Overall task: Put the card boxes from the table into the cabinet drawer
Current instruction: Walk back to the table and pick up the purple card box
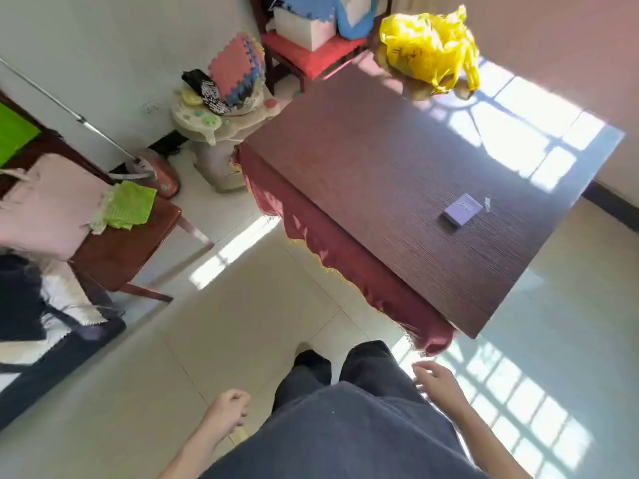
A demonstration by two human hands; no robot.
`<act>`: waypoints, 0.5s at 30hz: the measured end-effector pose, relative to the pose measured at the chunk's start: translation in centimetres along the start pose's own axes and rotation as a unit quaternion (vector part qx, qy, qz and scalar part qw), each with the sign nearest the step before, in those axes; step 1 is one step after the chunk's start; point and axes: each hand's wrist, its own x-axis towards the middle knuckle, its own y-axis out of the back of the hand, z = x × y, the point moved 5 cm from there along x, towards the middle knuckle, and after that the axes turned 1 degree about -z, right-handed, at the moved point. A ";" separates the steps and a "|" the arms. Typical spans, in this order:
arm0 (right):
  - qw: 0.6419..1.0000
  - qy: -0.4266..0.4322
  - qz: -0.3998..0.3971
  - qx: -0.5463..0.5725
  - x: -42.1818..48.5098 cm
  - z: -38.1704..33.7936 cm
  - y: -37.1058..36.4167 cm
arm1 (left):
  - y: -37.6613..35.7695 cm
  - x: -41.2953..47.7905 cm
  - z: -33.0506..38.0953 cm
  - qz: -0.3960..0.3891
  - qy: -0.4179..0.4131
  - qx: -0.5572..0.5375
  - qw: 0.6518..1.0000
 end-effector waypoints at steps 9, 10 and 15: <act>0.979 -0.158 0.061 0.116 -1.8 6.9 -1.9 | 1.4 7.9 21.4 -0.044 -0.131 0.144 0.980; 0.975 -0.174 0.058 0.127 -1.6 7.2 -2.0 | 1.0 8.2 23.5 -0.047 -0.143 0.149 0.977; 0.972 -0.171 0.053 0.154 1.8 5.1 -0.7 | -1.3 7.7 31.6 -0.077 -0.205 0.166 0.962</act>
